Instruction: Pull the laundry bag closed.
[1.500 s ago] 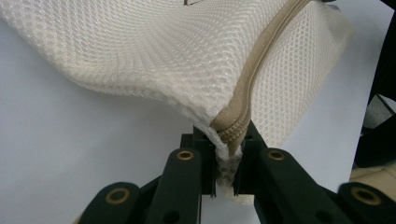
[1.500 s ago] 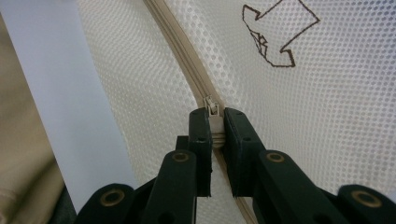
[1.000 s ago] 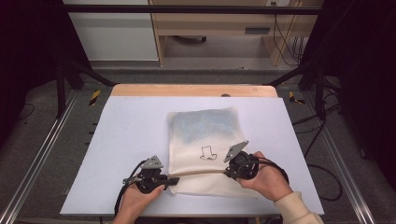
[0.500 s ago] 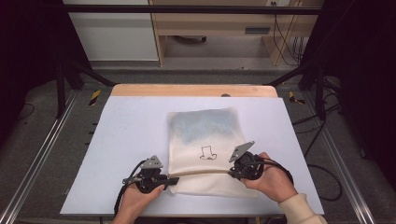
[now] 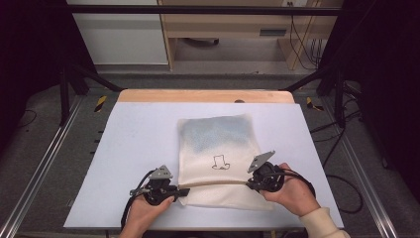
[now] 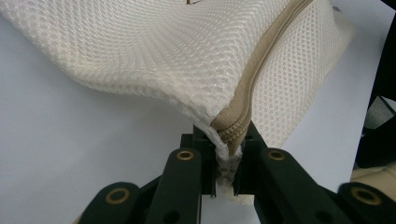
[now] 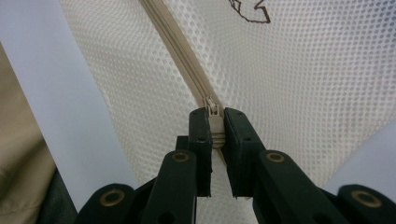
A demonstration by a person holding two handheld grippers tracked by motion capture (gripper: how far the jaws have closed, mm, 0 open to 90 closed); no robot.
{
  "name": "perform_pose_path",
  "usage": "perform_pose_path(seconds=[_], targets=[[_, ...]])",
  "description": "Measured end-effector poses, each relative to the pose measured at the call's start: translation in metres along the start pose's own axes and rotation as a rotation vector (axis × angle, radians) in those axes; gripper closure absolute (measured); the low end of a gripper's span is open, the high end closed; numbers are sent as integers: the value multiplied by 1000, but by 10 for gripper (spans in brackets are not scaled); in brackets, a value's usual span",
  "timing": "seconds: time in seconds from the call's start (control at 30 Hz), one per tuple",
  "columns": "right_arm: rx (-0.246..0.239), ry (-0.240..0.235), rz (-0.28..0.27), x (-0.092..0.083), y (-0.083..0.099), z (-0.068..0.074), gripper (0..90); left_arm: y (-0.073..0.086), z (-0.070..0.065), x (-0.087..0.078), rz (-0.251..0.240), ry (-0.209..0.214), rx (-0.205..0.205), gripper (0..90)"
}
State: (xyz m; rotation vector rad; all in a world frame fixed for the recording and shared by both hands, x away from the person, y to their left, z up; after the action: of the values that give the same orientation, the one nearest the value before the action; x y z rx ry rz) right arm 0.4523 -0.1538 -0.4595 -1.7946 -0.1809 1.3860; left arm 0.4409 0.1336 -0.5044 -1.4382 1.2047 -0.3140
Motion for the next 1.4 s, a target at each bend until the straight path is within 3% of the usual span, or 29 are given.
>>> perform_pose_path(seconds=[0.43,1.4], targets=[[36,17,3,-7,13,-6,821,0,1,-1,-2,-4,0,825],[64,46,12,-15,29,-15,821,1,0,0,7,-2,3,825]])
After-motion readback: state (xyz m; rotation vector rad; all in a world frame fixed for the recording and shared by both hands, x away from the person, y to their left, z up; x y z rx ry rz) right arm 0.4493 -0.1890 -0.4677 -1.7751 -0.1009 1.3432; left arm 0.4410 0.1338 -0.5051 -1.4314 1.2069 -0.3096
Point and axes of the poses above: each handheld gripper's, and its own axes: x roughly forward along the jaws, y roughly out of its underside, z roughly to its left, the point moved 5 cm from there along x, roughly forward along the jaws, and after that the axes turned 14 degrees about -z, right-handed, at the moved point
